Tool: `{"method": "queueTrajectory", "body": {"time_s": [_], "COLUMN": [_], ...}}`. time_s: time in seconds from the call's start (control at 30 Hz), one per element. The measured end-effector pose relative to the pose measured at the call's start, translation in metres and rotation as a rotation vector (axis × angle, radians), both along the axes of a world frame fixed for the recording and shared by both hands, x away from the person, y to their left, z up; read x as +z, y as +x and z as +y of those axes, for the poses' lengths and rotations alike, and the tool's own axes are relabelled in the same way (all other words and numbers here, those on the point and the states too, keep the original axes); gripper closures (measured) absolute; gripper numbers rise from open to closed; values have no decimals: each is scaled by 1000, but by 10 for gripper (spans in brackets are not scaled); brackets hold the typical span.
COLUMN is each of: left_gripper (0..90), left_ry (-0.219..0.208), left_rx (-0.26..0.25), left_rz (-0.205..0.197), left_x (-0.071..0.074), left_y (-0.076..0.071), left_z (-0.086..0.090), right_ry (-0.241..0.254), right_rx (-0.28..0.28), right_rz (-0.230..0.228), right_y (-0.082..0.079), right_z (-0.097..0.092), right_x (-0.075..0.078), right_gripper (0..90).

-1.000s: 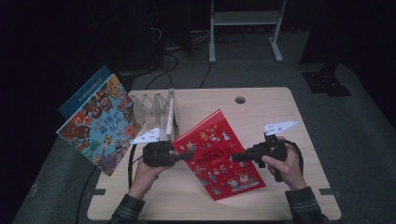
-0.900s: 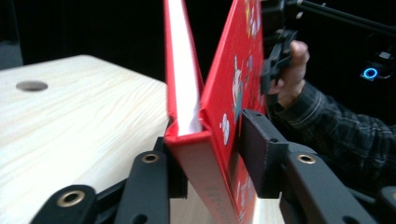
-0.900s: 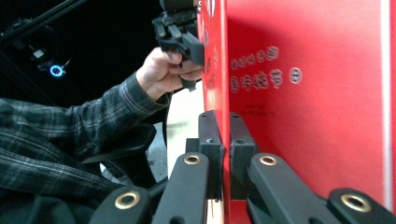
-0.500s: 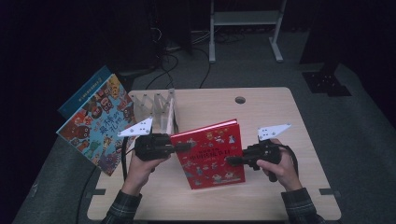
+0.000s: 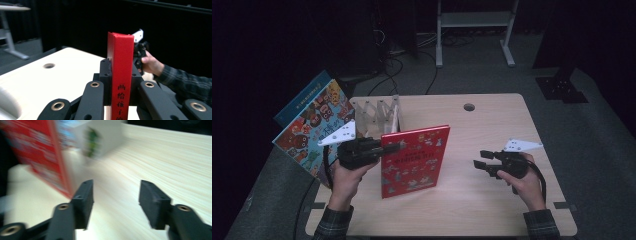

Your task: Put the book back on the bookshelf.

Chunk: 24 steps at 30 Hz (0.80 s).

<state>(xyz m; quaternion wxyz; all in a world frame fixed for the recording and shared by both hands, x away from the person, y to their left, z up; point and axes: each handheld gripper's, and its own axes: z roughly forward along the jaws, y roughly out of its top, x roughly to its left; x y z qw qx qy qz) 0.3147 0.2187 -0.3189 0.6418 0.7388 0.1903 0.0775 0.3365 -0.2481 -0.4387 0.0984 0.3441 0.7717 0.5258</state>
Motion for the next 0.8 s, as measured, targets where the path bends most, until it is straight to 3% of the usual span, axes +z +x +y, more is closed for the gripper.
{"method": "queueTrajectory", "body": {"time_s": [0.07, 0.27, 0.37, 0.47, 0.57, 0.8], "left_gripper": [797, 796, 796, 796, 796, 796], "left_ry": [-5, -37, -49, -46, -46, -46], "left_rx": [40, 143, 191, 233, 275, 391], "left_rz": [-5, -12, -20, -32, -45, -71], "left_x": [3, 8, 12, 16, 20, 27], "left_y": [-3, -10, -14, -18, -22, -28], "left_z": [9, 41, 56, 68, 79, 105], "right_ry": [-47, -199, -248, -287, -327, -323], "right_rx": [-109, -301, -389, -432, -464, -480], "right_rz": [47, 102, 128, 139, 113, 119], "right_y": [3, 12, 17, 20, 21, 22], "right_z": [-9, -27, -35, -38, -39, -41], "right_x": [-13, -41, -51, -58, -62, -64], "right_gripper": [385, 317, 309, 286, 267, 194]}}
